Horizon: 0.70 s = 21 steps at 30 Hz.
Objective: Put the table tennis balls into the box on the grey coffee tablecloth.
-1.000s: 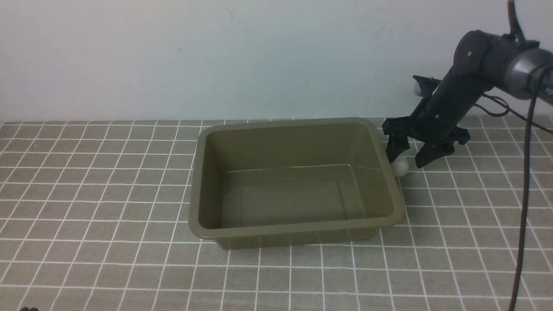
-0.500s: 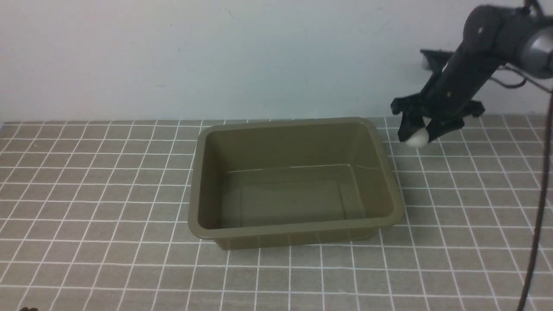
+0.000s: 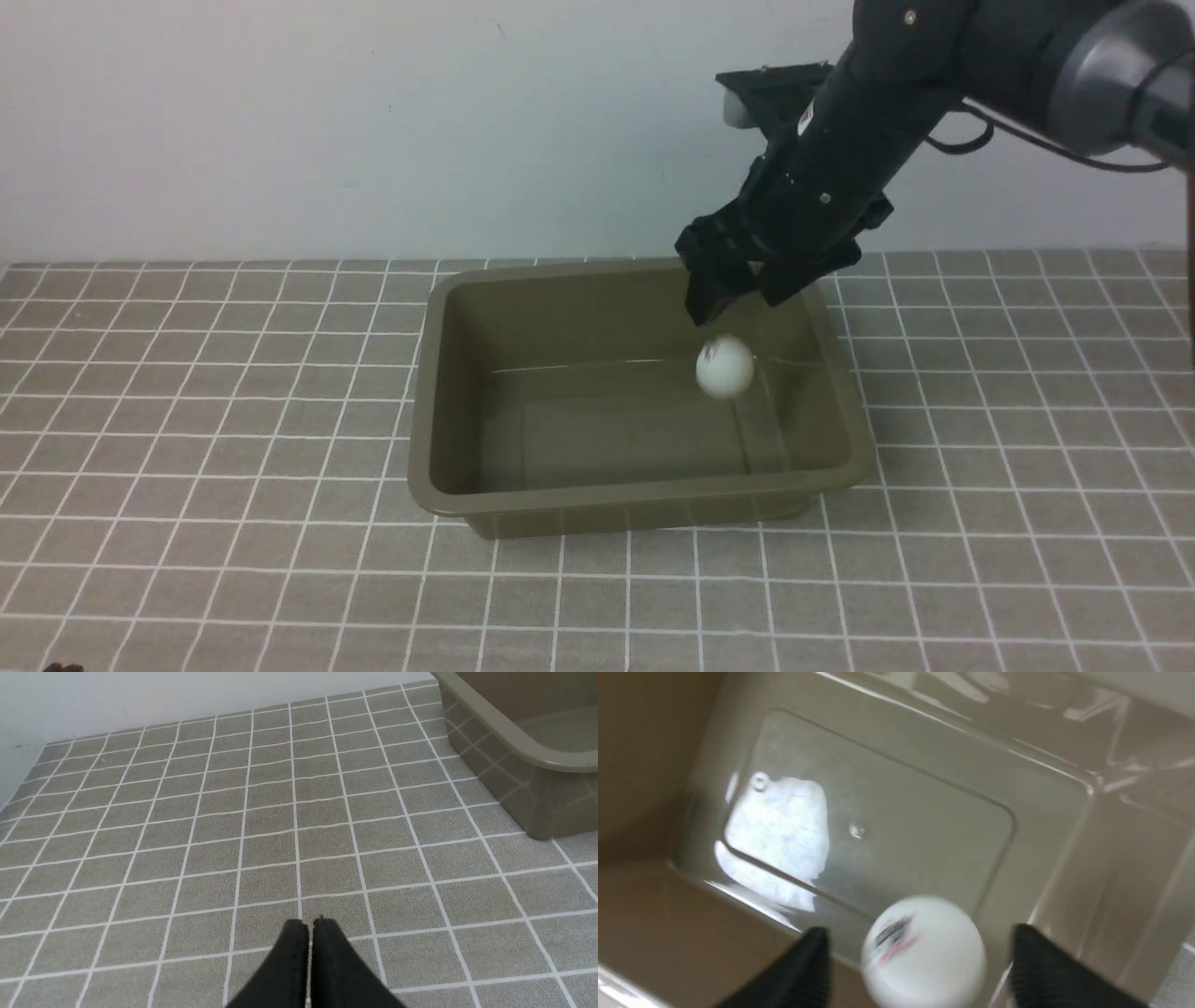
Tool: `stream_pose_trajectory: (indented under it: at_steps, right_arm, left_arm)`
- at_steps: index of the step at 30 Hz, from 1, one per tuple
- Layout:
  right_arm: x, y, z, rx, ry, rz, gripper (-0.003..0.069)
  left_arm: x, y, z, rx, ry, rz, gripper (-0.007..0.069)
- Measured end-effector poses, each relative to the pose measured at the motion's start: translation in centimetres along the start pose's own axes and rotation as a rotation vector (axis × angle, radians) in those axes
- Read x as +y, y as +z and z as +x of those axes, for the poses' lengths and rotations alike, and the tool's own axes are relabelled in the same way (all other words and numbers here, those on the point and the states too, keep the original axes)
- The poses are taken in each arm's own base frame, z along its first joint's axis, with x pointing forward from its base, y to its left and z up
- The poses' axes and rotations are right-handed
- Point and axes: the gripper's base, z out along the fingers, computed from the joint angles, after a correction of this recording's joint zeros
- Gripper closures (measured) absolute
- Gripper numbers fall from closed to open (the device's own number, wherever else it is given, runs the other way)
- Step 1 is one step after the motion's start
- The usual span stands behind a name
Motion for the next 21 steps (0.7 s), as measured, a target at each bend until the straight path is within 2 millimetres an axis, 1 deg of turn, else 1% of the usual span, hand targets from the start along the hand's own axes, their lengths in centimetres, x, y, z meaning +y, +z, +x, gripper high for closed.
stream_pose_trajectory:
  at_steps: [1, 2, 3, 4, 6, 7, 8, 9, 10, 11, 12, 13, 14, 15, 17, 18, 19, 20, 21]
  right_arm:
    - [0.1, -1.0, -0.2, -0.028, -0.006, 0.008, 0.0064]
    - [0.1, -1.4, -0.2, -0.038, -0.010, 0.015, 0.0053]
    - [0.2, -2.5, -0.2, -0.058, -0.016, 0.028, 0.0046]
    - [0.3, -3.7, 0.0, -0.080, -0.022, 0.042, 0.0060]
    - [0.4, -5.7, 0.7, -0.109, -0.027, 0.063, 0.0121]
    - [0.6, -7.5, 1.4, -0.134, -0.030, 0.075, 0.0194]
    - [0.9, -10.3, 3.1, -0.170, -0.031, 0.093, 0.0328]
    - [1.2, -12.4, 4.6, -0.198, -0.027, 0.104, 0.0437]
    - [1.3, -13.6, 5.1, -0.221, -0.024, 0.105, 0.0477]
    - [1.5, -15.2, 7.2, -0.236, -0.015, 0.118, 0.0555]
    - [1.7, -17.1, 8.7, -0.282, -0.010, 0.121, 0.0596]
    - [1.7, -18.0, 10.7, -0.310, -0.007, 0.125, 0.0623]
    - [1.9, -19.9, 14.2, -0.428, -0.007, 0.118, 0.0653]
    - [1.9, -20.6, 16.5, -0.517, -0.010, 0.112, 0.0662]
    - [1.8, -21.2, 21.2, -0.718, -0.020, 0.097, 0.0670]
    - [1.7, -21.2, 23.0, -0.808, -0.027, 0.091, 0.0671]
    - [1.5, -21.5, 26.1, -0.966, -0.040, 0.080, 0.0671]
    - [1.3, -21.2, 28.1, -1.069, -0.051, 0.077, 0.0671]
    - [1.1, -20.6, 29.2, -1.122, -0.057, 0.075, 0.0671]
  left_arm:
    - [0.0, 0.0, 0.0, 0.000, 0.000, 0.000, 0.0629]
    - [0.0, 0.0, 0.0, 0.000, 0.000, 0.000, 0.0629]
    - [0.0, 0.0, 0.0, 0.000, 0.000, 0.000, 0.0629]
    - [0.0, 0.0, 0.0, 0.000, 0.000, 0.000, 0.0629]
    - [0.0, 0.0, 0.0, 0.000, 0.000, 0.000, 0.0629]
    - [0.0, 0.0, 0.0, 0.000, 0.000, 0.000, 0.0629]
    - [0.0, 0.0, 0.0, 0.000, 0.000, 0.000, 0.0629]
    - [0.0, 0.0, 0.0, 0.000, 0.000, 0.000, 0.0629]
    - [0.0, 0.0, 0.0, 0.000, 0.000, 0.000, 0.0629]
    - [0.0, 0.0, 0.0, 0.000, 0.000, 0.000, 0.0629]
    - [0.0, 0.0, 0.0, 0.000, 0.000, 0.000, 0.0629]
    - [0.0, 0.0, 0.0, 0.000, 0.000, 0.000, 0.0629]
    - [0.0, 0.0, 0.0, 0.000, 0.000, 0.000, 0.0629]
    - [0.0, 0.0, 0.0, 0.000, 0.000, 0.000, 0.0629]
    - [0.0, 0.0, 0.0, 0.000, 0.000, 0.000, 0.0629]
    - [0.0, 0.0, 0.0, 0.000, 0.000, 0.000, 0.0629]
    - [0.0, 0.0, 0.0, 0.000, 0.000, 0.000, 0.0629]
    - [0.0, 0.0, 0.0, 0.000, 0.000, 0.000, 0.0629]
    - [0.0, 0.0, 0.0, 0.000, 0.000, 0.000, 0.0629]
